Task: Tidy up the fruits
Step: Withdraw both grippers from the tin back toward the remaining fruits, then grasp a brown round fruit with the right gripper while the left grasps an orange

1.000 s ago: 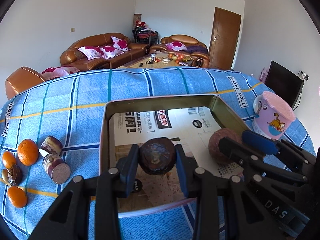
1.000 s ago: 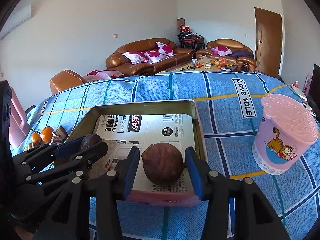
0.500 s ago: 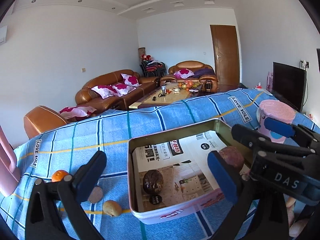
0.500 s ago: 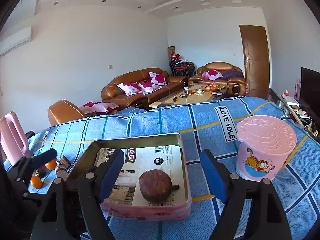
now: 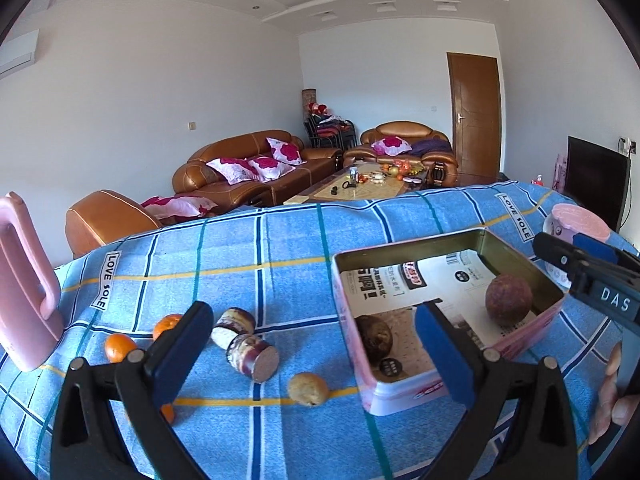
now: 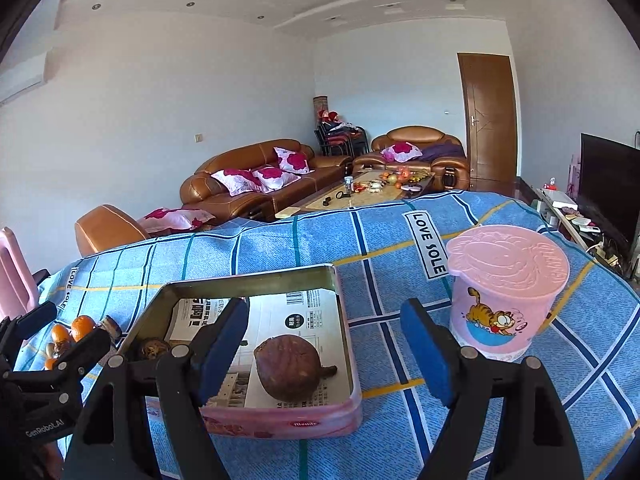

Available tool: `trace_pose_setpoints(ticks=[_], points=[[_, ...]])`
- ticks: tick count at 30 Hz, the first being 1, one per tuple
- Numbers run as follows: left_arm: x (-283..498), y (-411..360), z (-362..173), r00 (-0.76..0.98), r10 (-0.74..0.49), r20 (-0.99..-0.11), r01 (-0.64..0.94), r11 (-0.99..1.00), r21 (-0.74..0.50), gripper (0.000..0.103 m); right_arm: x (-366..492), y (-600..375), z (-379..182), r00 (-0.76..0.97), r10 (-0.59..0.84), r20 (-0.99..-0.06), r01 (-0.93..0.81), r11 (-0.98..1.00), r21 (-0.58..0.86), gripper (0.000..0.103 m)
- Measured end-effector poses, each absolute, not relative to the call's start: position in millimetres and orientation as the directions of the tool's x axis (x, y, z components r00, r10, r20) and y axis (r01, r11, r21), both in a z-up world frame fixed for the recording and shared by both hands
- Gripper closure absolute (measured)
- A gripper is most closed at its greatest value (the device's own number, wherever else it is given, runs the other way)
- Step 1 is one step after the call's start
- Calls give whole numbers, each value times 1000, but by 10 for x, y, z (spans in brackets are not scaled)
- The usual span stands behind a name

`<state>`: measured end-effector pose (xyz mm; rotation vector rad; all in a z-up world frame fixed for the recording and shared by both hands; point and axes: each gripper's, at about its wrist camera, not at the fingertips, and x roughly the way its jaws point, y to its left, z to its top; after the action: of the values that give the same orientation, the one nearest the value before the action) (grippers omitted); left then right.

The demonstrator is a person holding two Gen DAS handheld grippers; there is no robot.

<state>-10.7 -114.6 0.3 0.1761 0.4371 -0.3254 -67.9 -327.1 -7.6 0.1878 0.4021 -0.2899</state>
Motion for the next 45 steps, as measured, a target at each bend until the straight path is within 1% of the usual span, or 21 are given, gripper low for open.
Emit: trace_pose_setpoints(ticks=[5, 10, 15, 18, 21, 22, 23, 24, 26, 30, 33, 34, 35, 36, 43, 45], points=[[-93, -924, -24, 851, -262, -455, 336, 937, 89, 0, -764, -3203, -68, 879, -262, -399, 328, 939, 104, 23], [-46, -674, -50, 836, -257, -485, 334, 940, 76, 0, -839, -3071, -77, 874, -259, -412, 325, 940, 99, 23], [45, -386, -91, 812, -246, -529, 324, 944, 59, 0, -845, -2782, -87, 882, -204, -425, 253, 965, 62, 23], [87, -229, -146, 797, -229, -559, 320, 945, 69, 0, -798, -2551, -103, 884, -152, -442, 187, 982, 37, 23], [105, -63, -189, 770, -243, -590, 334, 941, 49, 0, -735, -2304, -111, 888, -109, -446, 123, 992, 2, 24], [106, -18, -202, 760, -248, -600, 339, 940, 42, 0, -707, -2226, -111, 890, -91, -447, 99, 995, -6, 26], [112, 29, -216, 751, -254, -610, 345, 938, 35, 0, -674, -2151, -116, 889, -71, -453, 74, 997, -12, 31], [120, 73, -231, 743, -257, -618, 349, 937, 30, 0, -633, -2070, -122, 885, -53, -462, 49, 999, -21, 39], [147, 149, -251, 735, -249, -630, 341, 940, 26, 0, -542, -1902, -138, 876, -20, -483, -1, 999, -43, 47], [187, 299, -268, 731, -228, -643, 317, 948, 25, 0, -399, -1561, -166, 861, 19, -508, -91, 989, -116, 48], [203, 395, -269, 723, -228, -652, 317, 948, 20, 0, -269, -1326, -210, 838, 31, -544, -153, 972, -180, 49], [206, 421, -268, 722, -228, -654, 319, 947, 21, 0, -238, -1260, -233, 831, 27, -556, -168, 965, -204, 52], [208, 448, -268, 720, -228, -655, 321, 947, 24, 0, -209, -1202, -257, 823, 24, -567, -183, 957, -225, 58], [218, 478, -269, 717, -228, -659, 322, 946, 23, 0, -173, -1153, -284, 815, 17, -579, -194, 950, -245, 62], [274, 601, -300, 672, -270, -689, 340, 940, -37, 0, 44, -1010, -494, 752, -49, -657, -229, 916, -330, 64], [264, 587, -309, 662, -283, -694, 351, 935, -46, 0, 83, -977, -563, 733, -74, -676, -242, 900, -361, 69]])
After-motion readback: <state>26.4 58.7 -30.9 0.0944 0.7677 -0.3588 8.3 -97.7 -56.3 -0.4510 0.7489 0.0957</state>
